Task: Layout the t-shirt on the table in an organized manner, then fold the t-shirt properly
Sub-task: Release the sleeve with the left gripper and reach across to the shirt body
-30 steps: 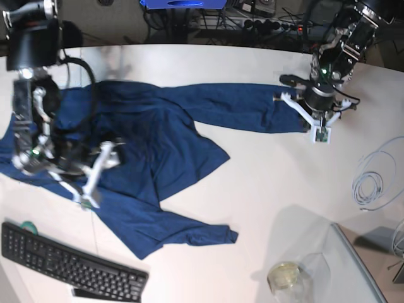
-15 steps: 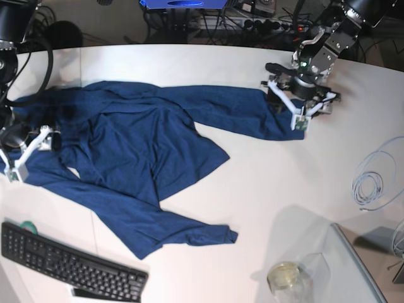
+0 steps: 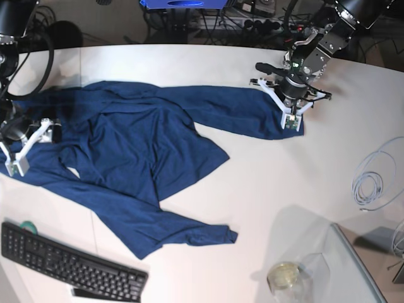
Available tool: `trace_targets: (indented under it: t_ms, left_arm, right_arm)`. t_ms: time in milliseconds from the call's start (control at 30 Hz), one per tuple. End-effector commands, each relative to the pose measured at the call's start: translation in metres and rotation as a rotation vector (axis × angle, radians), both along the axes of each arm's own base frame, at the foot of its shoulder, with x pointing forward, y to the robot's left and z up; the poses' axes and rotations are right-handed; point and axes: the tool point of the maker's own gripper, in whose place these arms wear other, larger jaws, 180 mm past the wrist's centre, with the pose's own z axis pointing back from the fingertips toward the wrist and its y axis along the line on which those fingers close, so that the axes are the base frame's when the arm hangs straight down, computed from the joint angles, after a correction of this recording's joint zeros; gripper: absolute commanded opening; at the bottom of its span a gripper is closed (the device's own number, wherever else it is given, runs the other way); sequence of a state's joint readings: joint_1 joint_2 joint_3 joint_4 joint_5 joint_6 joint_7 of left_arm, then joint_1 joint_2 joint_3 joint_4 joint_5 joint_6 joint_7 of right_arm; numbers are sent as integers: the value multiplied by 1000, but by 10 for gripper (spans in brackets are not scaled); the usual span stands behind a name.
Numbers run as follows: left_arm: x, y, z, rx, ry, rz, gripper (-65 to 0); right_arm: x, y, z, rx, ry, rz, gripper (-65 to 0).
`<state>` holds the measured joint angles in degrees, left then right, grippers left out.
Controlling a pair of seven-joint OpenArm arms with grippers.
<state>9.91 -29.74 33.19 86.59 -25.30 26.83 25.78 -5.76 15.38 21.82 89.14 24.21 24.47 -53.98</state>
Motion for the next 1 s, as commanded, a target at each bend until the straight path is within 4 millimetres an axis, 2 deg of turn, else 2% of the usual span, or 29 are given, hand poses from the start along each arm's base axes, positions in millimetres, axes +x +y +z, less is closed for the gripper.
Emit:
trace_targets:
  t_ms: [0, 67, 200, 267, 333, 433, 567, 700, 733, 800, 900, 967]
  left_arm:
    - [16, -9, 22, -22, -59, -30, -650]
    - [21, -31, 43, -76, -60, -54, -650]
    - [46, -87, 104, -199, -137, -152, -650]
    - [62, -124, 133, -257, -196, -259, -650]
    - [78, -161, 153, -309, -245, -352, -650]
    - [104, -210, 173, -358, -298, -423, -650]
    - [130, -276, 190, -408, -326, -474, -650]
    - [173, -336, 204, -466, -415, -448, -650]
    - [184, -344, 204, -466, -449, -437, -650]
    - [213, -336, 196, -423, -530, -401, -650]
    - [232, -339, 219, -427, -702, -432, -650]
    - [251, -330, 234, -476, -761, -378, -650]
  right_arm:
    - [9, -14, 14, -20, -52, -15, -243]
    - [8, -27, 18, -24, -64, -60, -243]
    - [4, -50, 25, -32, -84, -135, -242]
    - [-2, -63, 22, -28, -74, -181, -242]
    - [-10, -76, 14, -12, -53, -236, -242]
    - [-23, -92, 5, -14, -13, -276, -243]
    - [-42, -100, -8, -18, 43, -291, -243]
    - [-51, -105, -11, -30, 67, -292, -245]
    - [-51, -106, -11, -32, 68, -292, -245]
    - [-60, -106, -13, -41, 83, -289, -245]
    - [-66, -106, -17, -43, 100, -290, -245]
    - [-67, -104, -19, -41, 105, -284, -245]
